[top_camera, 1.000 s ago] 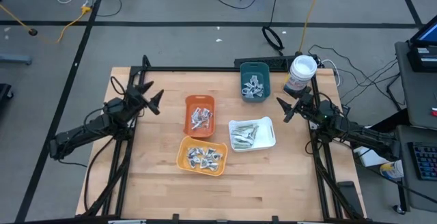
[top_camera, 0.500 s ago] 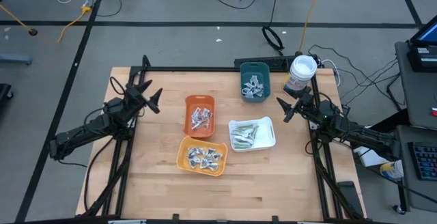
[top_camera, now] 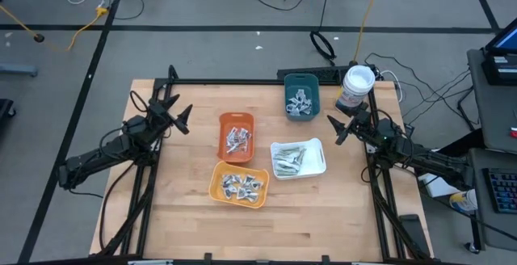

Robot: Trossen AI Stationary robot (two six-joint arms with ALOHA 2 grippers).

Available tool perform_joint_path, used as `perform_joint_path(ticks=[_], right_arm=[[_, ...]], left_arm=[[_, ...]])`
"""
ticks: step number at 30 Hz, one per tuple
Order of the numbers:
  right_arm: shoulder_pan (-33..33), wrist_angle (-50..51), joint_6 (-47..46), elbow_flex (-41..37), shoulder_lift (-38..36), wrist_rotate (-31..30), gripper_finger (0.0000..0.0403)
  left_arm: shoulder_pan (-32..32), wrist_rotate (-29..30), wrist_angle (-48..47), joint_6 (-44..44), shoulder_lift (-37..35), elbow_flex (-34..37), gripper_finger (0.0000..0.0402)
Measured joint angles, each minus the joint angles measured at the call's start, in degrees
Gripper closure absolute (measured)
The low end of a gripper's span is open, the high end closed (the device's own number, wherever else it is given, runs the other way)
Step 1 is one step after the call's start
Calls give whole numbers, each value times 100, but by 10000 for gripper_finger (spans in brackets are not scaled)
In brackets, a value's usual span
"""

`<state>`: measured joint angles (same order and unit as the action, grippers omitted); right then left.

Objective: Pick & Place First Aid Supplies
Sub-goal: Return to Home Position

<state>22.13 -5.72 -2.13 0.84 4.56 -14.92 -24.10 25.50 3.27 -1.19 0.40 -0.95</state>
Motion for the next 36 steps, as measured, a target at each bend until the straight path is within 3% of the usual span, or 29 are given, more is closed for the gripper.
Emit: perform_joint_path(ticks=[11, 36], right_arm=[[1, -2, 1, 2, 2, 1, 140], [0, -1, 1, 0, 1, 0, 140]], left_arm=[[0, 2, 0, -2, 0, 0, 95], [0, 4, 0, -2, 0, 0, 96]])
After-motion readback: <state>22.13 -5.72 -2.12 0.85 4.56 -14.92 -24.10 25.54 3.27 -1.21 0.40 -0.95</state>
